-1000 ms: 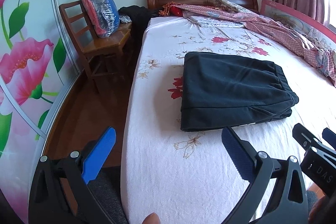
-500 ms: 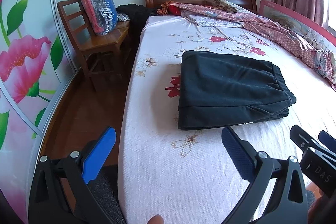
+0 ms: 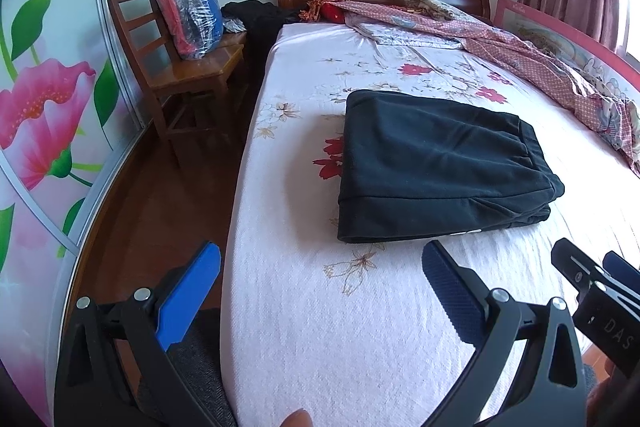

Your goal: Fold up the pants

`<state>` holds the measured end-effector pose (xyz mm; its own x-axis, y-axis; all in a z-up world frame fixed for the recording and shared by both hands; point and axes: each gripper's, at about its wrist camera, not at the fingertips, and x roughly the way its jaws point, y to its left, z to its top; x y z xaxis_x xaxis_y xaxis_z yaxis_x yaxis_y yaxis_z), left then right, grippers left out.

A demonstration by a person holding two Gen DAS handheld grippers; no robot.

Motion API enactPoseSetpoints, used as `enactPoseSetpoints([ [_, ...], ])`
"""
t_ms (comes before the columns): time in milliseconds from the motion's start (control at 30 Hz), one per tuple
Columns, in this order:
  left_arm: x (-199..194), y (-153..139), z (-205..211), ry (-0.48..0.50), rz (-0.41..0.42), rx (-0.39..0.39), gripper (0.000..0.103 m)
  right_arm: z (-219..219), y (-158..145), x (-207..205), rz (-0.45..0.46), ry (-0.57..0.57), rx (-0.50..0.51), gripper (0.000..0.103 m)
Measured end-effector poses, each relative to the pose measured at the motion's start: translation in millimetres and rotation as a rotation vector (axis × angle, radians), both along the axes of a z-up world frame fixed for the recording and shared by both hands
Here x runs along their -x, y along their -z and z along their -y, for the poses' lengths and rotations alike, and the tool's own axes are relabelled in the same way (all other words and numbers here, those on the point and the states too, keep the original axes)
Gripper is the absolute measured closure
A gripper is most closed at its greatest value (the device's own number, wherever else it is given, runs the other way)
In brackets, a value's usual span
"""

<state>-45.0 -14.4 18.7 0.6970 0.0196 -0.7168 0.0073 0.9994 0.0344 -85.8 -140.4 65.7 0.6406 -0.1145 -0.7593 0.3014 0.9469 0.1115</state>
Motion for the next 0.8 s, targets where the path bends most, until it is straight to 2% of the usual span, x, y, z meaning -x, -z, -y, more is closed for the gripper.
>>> enactPoseSetpoints([
  [800, 2.0, 0.1, 0.2, 0.000, -0.012, 0.020, 0.002, -4.0, -0.7, 1.0, -0.003, -0.012, -0.001, 0.009],
])
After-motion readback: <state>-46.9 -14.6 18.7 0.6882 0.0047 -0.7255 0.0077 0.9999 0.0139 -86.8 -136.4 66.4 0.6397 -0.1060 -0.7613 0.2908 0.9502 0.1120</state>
